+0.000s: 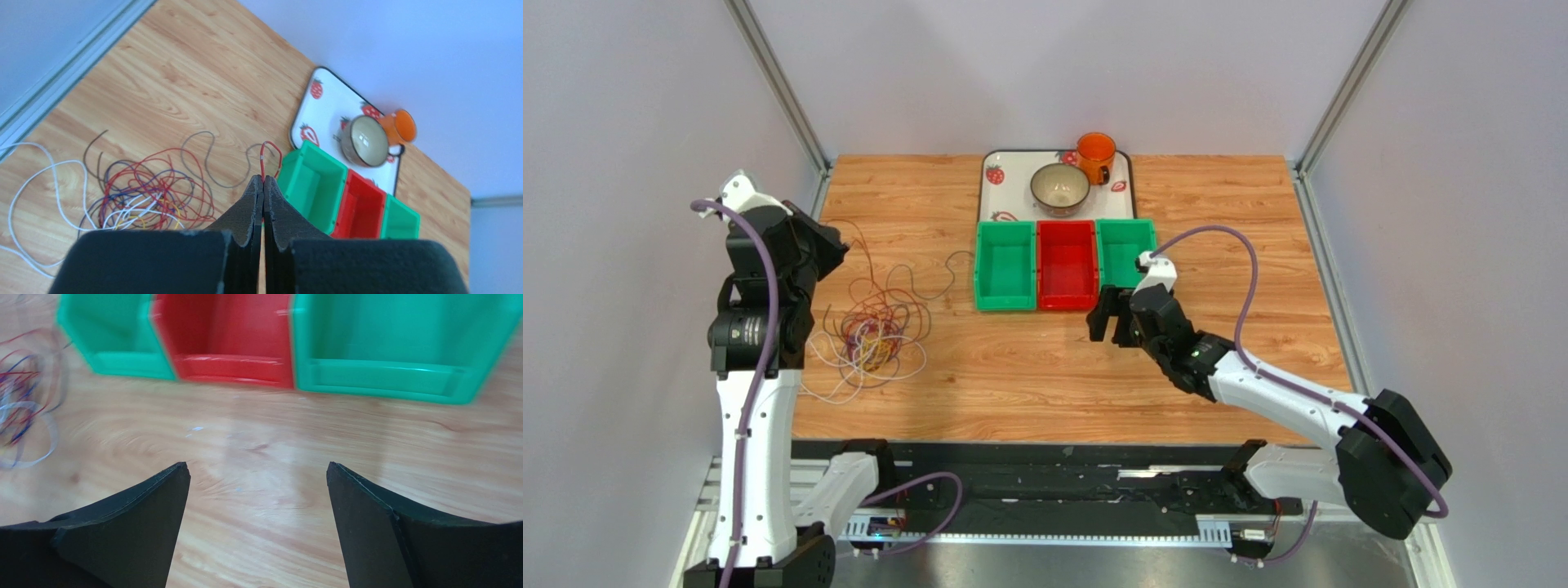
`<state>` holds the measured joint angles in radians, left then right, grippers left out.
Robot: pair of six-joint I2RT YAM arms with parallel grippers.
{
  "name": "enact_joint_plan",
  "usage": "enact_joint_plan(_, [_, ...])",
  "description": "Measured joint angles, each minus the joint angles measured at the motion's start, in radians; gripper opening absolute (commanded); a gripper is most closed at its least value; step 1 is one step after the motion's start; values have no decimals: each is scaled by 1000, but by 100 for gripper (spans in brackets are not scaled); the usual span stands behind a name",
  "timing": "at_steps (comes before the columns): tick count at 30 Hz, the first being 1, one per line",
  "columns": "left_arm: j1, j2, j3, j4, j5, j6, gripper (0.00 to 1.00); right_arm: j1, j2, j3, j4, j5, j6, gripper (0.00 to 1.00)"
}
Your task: Untangle the cables
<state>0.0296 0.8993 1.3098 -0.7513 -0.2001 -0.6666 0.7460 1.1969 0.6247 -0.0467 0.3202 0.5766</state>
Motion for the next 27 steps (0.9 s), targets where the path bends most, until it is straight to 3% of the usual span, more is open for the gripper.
enact_joint_plan(6, [-2,-56,5,-22,150,61,0,46,8,59,72,-337,-81,88])
enact_joint_plan(15, [-2,-145,-262,-9,406,90,0,191,162,374,242,-584,-127,82])
enact_joint_plan(22, [-2,-158,-347,-6,531,116,0,243,420,533,310,-653,-88,80])
enact_joint_plan(26, [-2,-174,-345,-8,548,144,0,277,536,580,315,-642,-72,75])
enact_joint_plan(27, [-2,-177,-345,-9,549,151,0,282,558,591,315,-639,-68,70])
